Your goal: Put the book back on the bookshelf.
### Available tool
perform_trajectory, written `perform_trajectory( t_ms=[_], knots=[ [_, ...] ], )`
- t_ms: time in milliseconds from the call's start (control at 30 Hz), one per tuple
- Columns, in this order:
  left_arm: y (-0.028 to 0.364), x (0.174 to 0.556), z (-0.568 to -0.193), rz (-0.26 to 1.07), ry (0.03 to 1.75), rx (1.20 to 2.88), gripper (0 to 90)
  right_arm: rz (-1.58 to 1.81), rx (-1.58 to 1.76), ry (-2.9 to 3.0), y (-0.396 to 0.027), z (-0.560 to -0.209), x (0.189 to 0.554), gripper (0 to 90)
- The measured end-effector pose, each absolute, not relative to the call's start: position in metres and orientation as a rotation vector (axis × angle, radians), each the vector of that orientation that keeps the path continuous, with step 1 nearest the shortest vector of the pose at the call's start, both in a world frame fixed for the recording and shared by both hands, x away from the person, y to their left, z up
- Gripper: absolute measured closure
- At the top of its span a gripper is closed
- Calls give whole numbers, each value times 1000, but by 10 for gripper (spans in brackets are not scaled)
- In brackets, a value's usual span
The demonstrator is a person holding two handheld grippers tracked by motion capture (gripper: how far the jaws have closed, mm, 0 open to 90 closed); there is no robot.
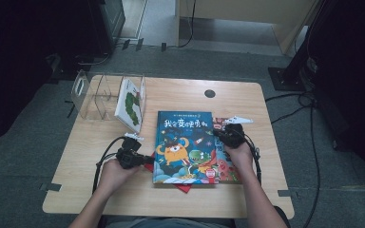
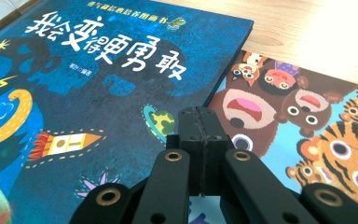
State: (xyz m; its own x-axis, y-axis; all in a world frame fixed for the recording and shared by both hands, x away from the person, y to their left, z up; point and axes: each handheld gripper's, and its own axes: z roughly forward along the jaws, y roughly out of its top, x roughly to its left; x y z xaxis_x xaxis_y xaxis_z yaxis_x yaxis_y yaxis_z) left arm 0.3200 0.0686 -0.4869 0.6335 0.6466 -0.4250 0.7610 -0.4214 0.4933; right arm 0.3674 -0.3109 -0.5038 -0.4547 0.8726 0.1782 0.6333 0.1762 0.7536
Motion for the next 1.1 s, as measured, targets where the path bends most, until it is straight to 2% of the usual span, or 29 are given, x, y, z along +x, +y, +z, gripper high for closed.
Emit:
perform_trajectory(
  t_ms=[433, 533, 667, 1100],
  knots=[
    [55, 314, -488, -231, 1066, 2186, 895, 1133, 1426, 2192, -314, -502, 375, 900],
    [52, 312, -487, -192, 1083, 2191, 900, 1141, 1447, 2208, -316, -501, 372, 900],
    [54, 313, -489, -224, 1100, 2173, 900, 1128, 1441, 2205, -315, -500, 371, 900],
    [53, 304, -489, -213, 1116, 2135, 900, 1075, 1406, 2176, -296, -500, 381, 900]
  ],
)
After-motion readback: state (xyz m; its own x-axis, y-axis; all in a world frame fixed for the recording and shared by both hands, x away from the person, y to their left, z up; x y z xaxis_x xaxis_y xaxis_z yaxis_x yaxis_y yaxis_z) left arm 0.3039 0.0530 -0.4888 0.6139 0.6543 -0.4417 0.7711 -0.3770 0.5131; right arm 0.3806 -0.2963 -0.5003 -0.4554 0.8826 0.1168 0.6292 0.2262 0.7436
